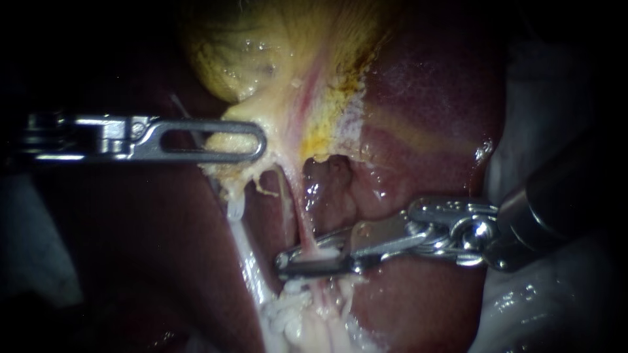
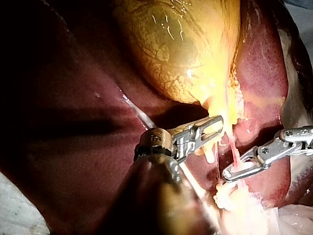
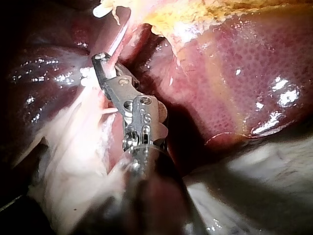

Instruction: Going back second clip right tube

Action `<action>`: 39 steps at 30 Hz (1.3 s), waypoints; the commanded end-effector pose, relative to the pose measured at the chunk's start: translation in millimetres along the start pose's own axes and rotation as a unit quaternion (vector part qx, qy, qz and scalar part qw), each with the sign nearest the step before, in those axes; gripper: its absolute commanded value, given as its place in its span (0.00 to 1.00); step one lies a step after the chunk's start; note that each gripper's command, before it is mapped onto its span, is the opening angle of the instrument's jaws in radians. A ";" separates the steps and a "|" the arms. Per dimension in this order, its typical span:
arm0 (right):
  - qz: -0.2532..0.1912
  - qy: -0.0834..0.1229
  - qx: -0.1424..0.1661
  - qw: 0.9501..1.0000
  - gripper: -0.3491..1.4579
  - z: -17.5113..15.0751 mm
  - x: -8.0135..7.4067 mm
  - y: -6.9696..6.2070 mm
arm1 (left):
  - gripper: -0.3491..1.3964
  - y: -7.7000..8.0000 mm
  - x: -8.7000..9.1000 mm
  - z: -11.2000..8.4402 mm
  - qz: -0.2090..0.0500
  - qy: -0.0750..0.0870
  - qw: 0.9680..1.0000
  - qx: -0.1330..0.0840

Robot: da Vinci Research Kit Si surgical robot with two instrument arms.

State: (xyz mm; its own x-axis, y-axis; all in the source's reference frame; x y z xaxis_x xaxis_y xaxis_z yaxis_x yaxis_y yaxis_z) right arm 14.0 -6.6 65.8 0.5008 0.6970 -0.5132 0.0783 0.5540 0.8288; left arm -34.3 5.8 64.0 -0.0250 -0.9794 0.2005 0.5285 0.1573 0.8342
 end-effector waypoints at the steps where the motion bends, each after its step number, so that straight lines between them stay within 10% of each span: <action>1: 0.001 0.000 0.001 1.000 0.00 0.0 0.0 -0.1 | 0.00 0.0 0.0 0.0 -0.003 0.000 1.000 0.000; 9: 0.001 0.001 -0.002 1.000 0.00 0.1 0.0 -0.4 | 0.00 0.0 0.0 -0.1 -0.003 -0.001 1.000 0.001; 13: -0.005 0.014 -0.025 1.000 0.39 0.6 0.0 -1.1 | 0.00 -0.1 0.1 -0.1 -0.003 -0.001 1.000 0.001; 17: -0.013 0.028 -0.049 0.998 0.47 1.5 0.2 -1.0 | 0.00 -0.1 0.1 -0.1 -0.003 -0.001 1.000 0.001; 39: -0.111 0.038 -0.129 0.985 0.47 -2.4 -0.6 1.1 | 0.00 -0.4 0.4 -0.4 -0.006 -0.001 1.000 0.000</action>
State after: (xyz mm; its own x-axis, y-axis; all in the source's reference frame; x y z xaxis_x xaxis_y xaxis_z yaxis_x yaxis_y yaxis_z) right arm 11.5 -5.4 66.4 0.4307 0.5667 -0.7025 -0.0404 0.7897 0.6122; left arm -34.1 5.3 63.5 -0.0335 -0.9808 0.1924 0.5276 0.1461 0.8368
